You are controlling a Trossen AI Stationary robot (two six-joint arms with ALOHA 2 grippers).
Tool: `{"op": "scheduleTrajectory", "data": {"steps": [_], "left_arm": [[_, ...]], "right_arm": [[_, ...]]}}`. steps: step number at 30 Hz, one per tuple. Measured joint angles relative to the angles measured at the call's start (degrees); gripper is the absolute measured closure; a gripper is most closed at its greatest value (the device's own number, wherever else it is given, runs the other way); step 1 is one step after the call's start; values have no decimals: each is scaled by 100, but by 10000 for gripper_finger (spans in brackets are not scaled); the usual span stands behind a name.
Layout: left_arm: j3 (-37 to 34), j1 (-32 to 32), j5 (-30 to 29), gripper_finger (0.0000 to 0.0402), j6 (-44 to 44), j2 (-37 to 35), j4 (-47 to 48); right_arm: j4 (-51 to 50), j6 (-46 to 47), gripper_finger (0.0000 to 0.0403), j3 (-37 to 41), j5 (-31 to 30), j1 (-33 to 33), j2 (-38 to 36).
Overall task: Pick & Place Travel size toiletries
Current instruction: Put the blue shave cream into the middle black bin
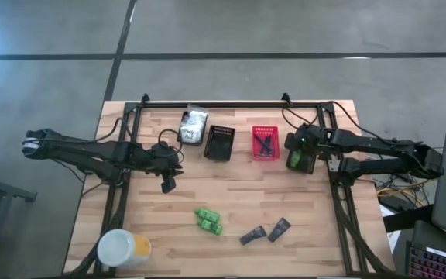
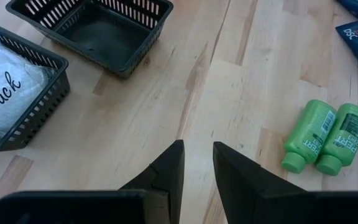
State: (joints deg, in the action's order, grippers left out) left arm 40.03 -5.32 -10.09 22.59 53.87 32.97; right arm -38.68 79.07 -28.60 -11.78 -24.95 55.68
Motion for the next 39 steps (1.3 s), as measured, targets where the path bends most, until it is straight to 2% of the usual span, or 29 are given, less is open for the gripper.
{"op": "scheduleTrajectory", "data": {"steps": [5, 11, 15, 18, 23, 29, 36, 39], "left_arm": [[0, -2, 0, 312, -2, 0, 2], [0, -2, 11, 312, -2, 0, 2], [0, -2, 15, 312, 2, 0, 4], [0, -2, 15, 312, 4, 0, 3], [0, -2, 15, 312, 6, 0, 4], [0, -1, 17, 312, 10, 0, 2], [0, -2, 19, 312, 43, 1, 3], [0, -1, 20, 312, 45, 1, 4]], "right_arm": [[-2, -14, 177, -21, -18, 4, -7], [24, -466, 168, -355, 28, 259, -7], [387, -934, 163, -634, 79, 743, 64], [866, -1434, 159, -788, 420, 1217, 217], [892, -2484, 163, -1057, 915, 1953, 650], [1360, -2083, 186, -1402, 1090, 2672, 1241], [1321, -2064, 212, -1894, 1110, 3002, 1978], [1327, -1833, 219, -1933, 1928, 3004, 2281]]}}
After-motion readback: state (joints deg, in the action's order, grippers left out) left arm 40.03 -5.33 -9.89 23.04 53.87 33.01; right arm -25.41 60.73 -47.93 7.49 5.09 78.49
